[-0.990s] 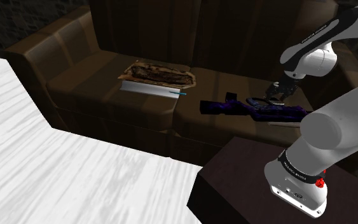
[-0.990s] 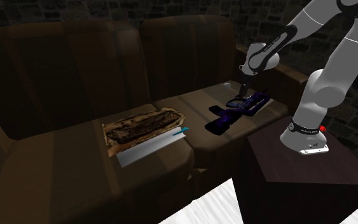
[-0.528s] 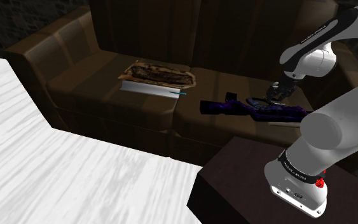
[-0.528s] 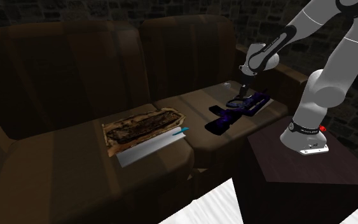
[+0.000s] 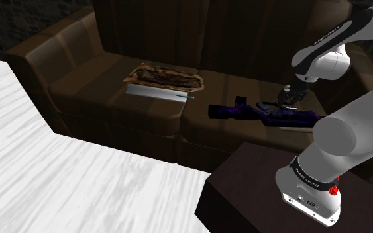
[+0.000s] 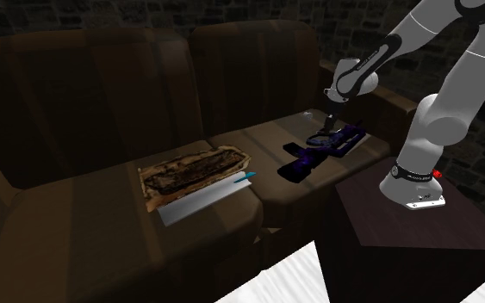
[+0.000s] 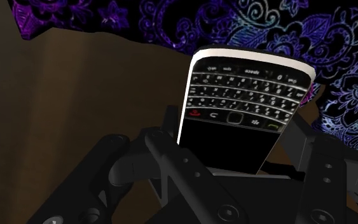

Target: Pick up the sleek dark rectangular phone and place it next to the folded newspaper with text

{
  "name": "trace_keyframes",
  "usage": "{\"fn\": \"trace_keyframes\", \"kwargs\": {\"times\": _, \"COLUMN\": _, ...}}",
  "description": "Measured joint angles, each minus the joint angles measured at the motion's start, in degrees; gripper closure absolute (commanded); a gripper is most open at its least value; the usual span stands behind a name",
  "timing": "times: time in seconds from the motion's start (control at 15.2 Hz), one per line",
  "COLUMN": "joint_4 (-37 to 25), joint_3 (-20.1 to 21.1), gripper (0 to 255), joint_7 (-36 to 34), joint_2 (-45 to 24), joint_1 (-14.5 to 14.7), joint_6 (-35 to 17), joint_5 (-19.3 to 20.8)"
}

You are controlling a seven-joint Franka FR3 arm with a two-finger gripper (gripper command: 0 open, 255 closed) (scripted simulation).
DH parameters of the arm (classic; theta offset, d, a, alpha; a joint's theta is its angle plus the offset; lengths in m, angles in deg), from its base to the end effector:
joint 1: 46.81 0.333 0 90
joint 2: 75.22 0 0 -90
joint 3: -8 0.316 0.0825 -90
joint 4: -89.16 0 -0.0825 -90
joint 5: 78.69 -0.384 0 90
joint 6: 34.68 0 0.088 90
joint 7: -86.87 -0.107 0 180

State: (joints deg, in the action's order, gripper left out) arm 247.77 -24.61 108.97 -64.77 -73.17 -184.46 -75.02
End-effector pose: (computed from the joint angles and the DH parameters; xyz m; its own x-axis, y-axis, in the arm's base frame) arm 0.2085 -0.3244 0.2611 0.8353 -0.5490 0.0288 -0.5469 -0.8351 -0.0590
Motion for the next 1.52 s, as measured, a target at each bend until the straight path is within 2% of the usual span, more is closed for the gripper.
{"fn": "trace_keyframes", "kwargs": {"times": 0.2, "joint_4": -0.2, "joint_3": 0.4, "gripper": 255, "joint_7": -0.8, "joint_2": 1.3, "joint_1": -0.5, "joint_6": 1.3, "joint_5": 1.0}}
{"fn": "trace_keyframes", "kwargs": {"times": 0.73, "joint_4": -1.7, "joint_3": 2.6, "gripper": 255, "joint_7": -4.1, "joint_2": 8.1, "joint_1": -2.7, "joint_6": 9.3, "joint_5": 4.8}}
{"fn": "trace_keyframes", "kwargs": {"times": 1.39, "joint_4": -5.0, "joint_3": 5.1, "gripper": 255, "joint_7": -6.2, "joint_2": 15.3, "joint_1": -4.3, "joint_6": 19.5, "joint_5": 6.6}}
{"fn": "trace_keyframes", "kwargs": {"times": 1.52, "joint_4": -5.9, "joint_3": 3.6, "gripper": 255, "joint_7": -4.2, "joint_2": 15.0, "joint_1": -5.1, "joint_6": 20.1, "joint_5": 7.0}}
